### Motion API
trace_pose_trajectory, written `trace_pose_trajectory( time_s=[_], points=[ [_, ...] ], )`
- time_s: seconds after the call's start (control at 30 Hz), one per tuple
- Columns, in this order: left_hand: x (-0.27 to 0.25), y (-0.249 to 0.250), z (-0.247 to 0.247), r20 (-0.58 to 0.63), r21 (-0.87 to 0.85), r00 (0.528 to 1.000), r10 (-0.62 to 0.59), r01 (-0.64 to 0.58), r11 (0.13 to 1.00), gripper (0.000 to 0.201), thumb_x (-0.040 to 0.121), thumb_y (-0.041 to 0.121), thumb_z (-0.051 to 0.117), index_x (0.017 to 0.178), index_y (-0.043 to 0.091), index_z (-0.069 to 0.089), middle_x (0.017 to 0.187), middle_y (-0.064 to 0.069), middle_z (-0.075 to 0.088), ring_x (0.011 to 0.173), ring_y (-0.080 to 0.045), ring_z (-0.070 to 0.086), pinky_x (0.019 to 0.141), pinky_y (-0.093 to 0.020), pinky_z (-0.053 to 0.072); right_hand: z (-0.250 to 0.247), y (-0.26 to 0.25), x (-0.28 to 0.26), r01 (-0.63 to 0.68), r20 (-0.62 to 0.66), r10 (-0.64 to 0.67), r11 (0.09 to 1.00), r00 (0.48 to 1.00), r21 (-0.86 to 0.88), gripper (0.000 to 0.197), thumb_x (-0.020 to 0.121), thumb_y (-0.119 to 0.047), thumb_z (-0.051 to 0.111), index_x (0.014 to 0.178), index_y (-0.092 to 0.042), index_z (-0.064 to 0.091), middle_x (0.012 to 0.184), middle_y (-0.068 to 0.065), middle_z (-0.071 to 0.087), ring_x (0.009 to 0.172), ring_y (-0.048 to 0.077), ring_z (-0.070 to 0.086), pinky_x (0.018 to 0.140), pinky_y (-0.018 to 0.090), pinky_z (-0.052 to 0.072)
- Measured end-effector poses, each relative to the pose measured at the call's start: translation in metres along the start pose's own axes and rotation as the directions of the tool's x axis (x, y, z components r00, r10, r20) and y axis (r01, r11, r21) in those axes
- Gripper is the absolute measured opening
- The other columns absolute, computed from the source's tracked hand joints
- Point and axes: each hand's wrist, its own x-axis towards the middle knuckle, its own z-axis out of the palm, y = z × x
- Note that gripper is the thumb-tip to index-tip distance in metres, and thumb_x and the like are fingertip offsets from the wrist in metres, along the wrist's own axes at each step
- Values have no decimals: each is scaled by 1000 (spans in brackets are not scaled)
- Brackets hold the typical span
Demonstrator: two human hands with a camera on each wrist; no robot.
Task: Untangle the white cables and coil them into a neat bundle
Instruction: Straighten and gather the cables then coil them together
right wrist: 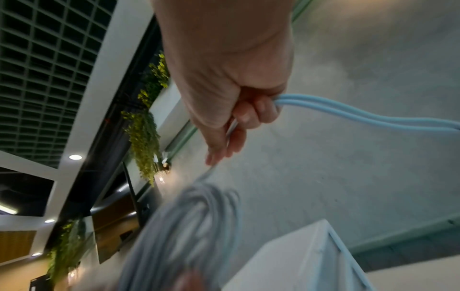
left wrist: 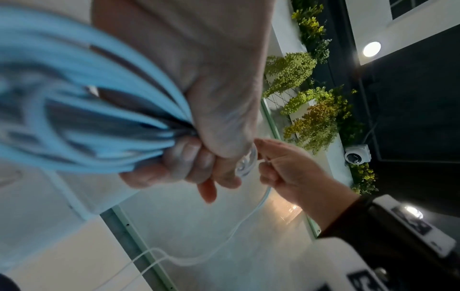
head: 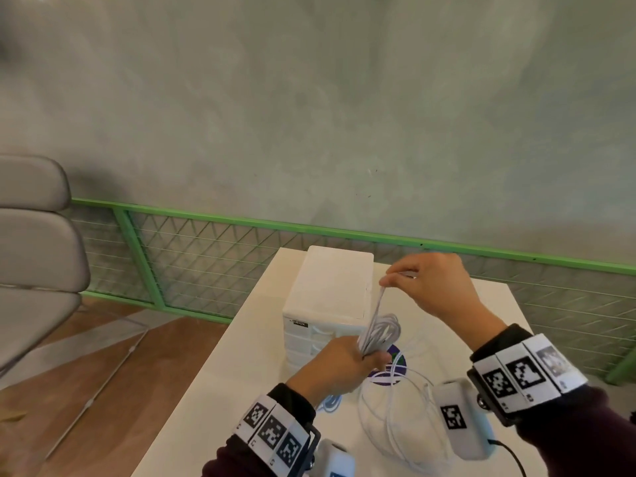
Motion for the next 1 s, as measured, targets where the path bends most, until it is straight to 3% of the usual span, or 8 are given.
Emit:
trace_pose_trajectory(
  time_s=[0.2, 0.3, 0.4, 0.5, 0.63, 0.73, 0.87, 1.0],
  points=[
    [-1, -2, 6, -11, 14, 998, -68, 69, 998, 32, 92, 41, 50, 87, 11, 60, 69, -4, 52, 59, -17, 46, 57, -28, 37, 27, 12, -13, -79, -84, 86, 993, 993, 84, 22, 79, -38, 67, 76, -17, 72, 62, -8, 59, 69, 16, 63, 58, 19, 41],
    [2, 4, 10, 67, 278, 982, -178, 153, 948, 38, 94, 39, 47, 103, 4, 60, 98, -19, 59, 79, -23, 47, 65, -29, 35, 30, 0, -12, 111, -93, -107, 993, 990, 38, 19, 79, -37, 68, 75, -18, 71, 67, -4, 68, 63, 15, 58, 56, 22, 41],
    [2, 7, 10, 103, 359, 971, -216, 166, 919, 38, 94, 36, 48, 104, 2, 58, 99, -18, 58, 79, -20, 44, 70, -29, 33, 40, -6, -11, 234, -131, -233, 972, 964, -12, 16, 79, -33, 70, 71, -19, 70, 65, -3, 70, 54, 14, 54, 49, 23, 39],
    [1, 1, 8, 116, 228, 986, -116, 87, 970, 33, 91, 33, 52, 64, 16, 44, 65, -3, 45, 57, -14, 37, 55, -27, 28, 45, 14, -5, 83, -173, -70, 994, 982, 69, 18, 79, -31, 70, 71, -15, 70, 69, -1, 70, 62, 19, 61, 56, 28, 43],
    [5, -2, 4, -24, -157, 993, -118, 112, 981, 22, 91, 29, 52, 77, 12, 51, 60, 3, 43, 51, -11, 37, 52, -22, 34, 49, 42, -9, -150, -94, 161, 982, 982, 114, 21, 81, -38, 66, 73, -18, 67, 63, -4, 62, 67, 16, 60, 56, 22, 41],
    [8, -3, 8, -107, -504, 979, -176, 99, 858, 27, 93, 31, 52, 76, 11, 55, 48, 7, 42, 41, -8, 38, 49, -22, 37, 60, 42, -22, -186, -57, 199, 967, 978, 172, 17, 85, -37, 62, 82, -21, 68, 55, -12, 57, 50, 5, 56, 48, 10, 41],
    [13, 5, 13, -179, -723, 955, -236, 35, 690, 33, 95, 33, 50, 70, 12, 56, 39, 8, 39, 36, -8, 38, 50, -27, 37, 72, 27, -40, -187, 64, 176, 941, 982, 282, 30, 93, -26, 50, 122, -26, 59, 70, -6, 65, 47, -1, 57, 56, 6, 45],
    [16, 10, 14, -158, -842, 945, -285, 22, 539, 47, 82, 50, 58, 51, 16, 47, 41, 3, 30, 36, -11, 33, 46, -26, 36, 70, 10, -49, -159, 191, 115, 958, 975, 238, 41, 99, -25, 36, 139, -29, 37, 109, 5, 62, 77, 8, 51, 68, 8, 39]
  ],
)
